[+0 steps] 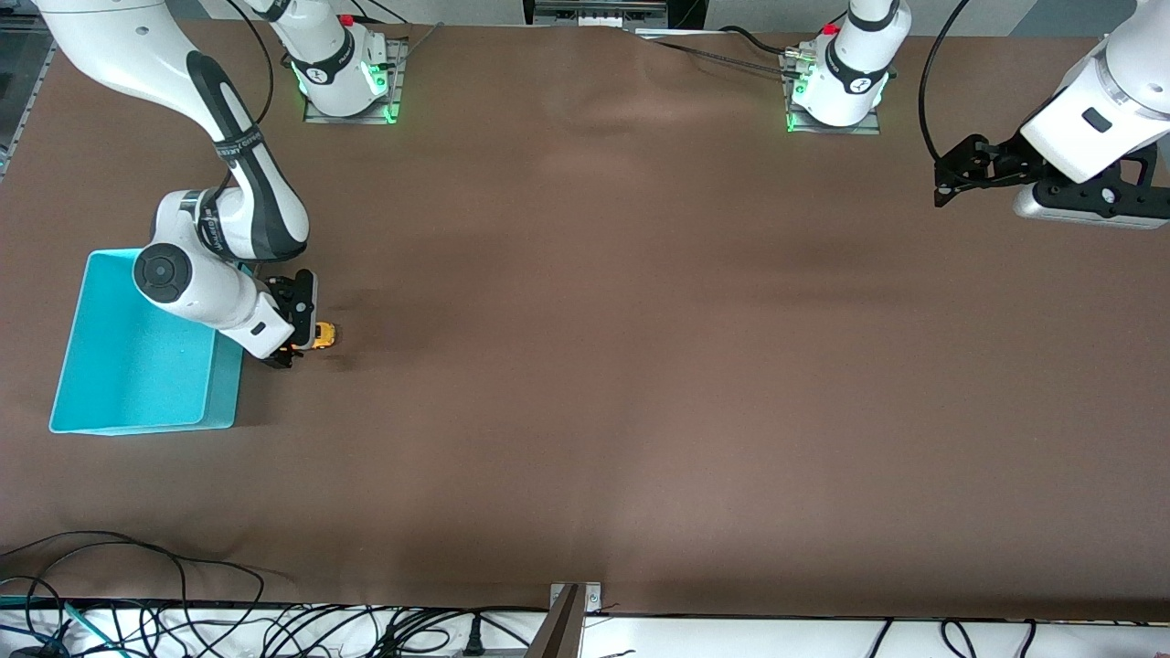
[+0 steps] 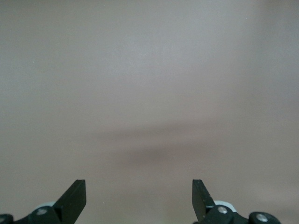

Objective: Wind up and store yellow beetle car
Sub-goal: 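Lower the right gripper and grasp the yellow car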

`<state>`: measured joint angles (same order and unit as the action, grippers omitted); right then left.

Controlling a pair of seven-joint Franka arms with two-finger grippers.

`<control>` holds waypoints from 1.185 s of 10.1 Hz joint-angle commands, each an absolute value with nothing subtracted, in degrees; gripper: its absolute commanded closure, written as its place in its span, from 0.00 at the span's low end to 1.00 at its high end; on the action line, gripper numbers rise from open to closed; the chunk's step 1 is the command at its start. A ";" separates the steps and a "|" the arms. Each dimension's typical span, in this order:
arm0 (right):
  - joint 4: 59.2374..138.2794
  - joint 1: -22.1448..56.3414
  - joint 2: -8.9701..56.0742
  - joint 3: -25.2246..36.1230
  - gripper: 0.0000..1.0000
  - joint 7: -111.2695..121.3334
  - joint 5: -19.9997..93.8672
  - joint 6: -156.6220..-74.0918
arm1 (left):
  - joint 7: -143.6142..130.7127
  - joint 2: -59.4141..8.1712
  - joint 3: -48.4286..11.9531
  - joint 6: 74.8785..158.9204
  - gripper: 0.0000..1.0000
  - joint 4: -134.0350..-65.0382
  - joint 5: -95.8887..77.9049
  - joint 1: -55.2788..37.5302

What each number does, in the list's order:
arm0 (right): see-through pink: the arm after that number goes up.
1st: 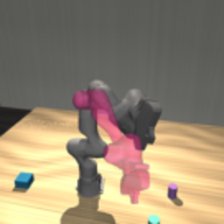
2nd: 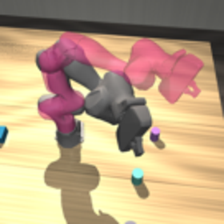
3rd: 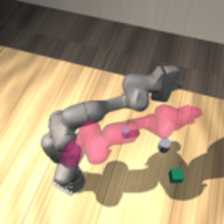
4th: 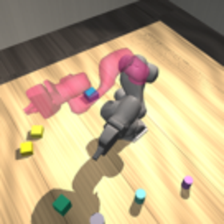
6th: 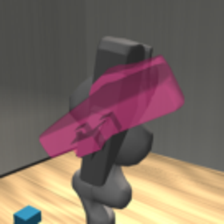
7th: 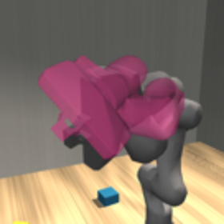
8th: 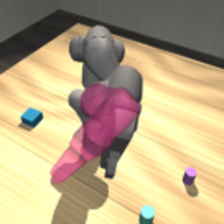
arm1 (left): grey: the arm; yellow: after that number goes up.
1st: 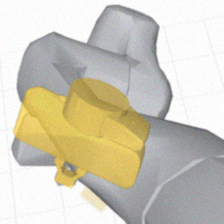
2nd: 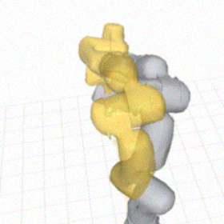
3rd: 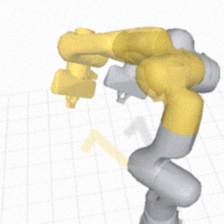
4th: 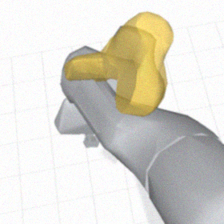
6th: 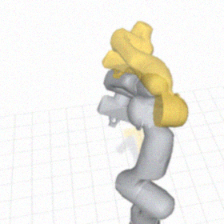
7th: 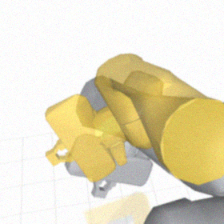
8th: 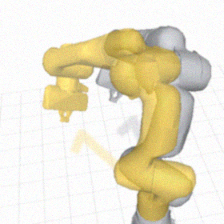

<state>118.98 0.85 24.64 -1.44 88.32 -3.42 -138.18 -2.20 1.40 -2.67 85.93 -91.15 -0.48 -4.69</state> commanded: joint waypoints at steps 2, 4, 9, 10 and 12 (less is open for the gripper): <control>119.18 0.26 26.45 -1.76 0.00 90.26 -2.46 -140.18 | -2.90 1.05 -2.37 86.31 0.00 -90.79 -1.93 -4.40; 119.18 0.35 27.25 -1.67 0.00 91.48 -2.64 -140.27 | -2.99 1.05 -2.37 86.31 0.00 -90.70 -1.85 -4.39; 119.18 0.35 27.95 -1.67 0.24 92.72 -2.64 -140.10 | -2.90 1.05 -2.29 86.31 0.00 -90.79 -1.85 -4.31; 119.18 0.35 28.04 -1.67 0.56 93.86 -2.55 -140.10 | -2.99 1.05 -2.37 86.31 0.00 -90.79 -1.85 -4.31; 118.92 0.35 27.95 -1.58 1.00 93.87 -2.55 -140.10 | -2.99 1.05 -2.29 86.31 0.00 -90.79 -1.85 -4.31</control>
<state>118.83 0.85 27.88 -1.43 92.12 -3.42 -139.86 -2.44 1.13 -2.38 85.99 -91.14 -0.48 -4.59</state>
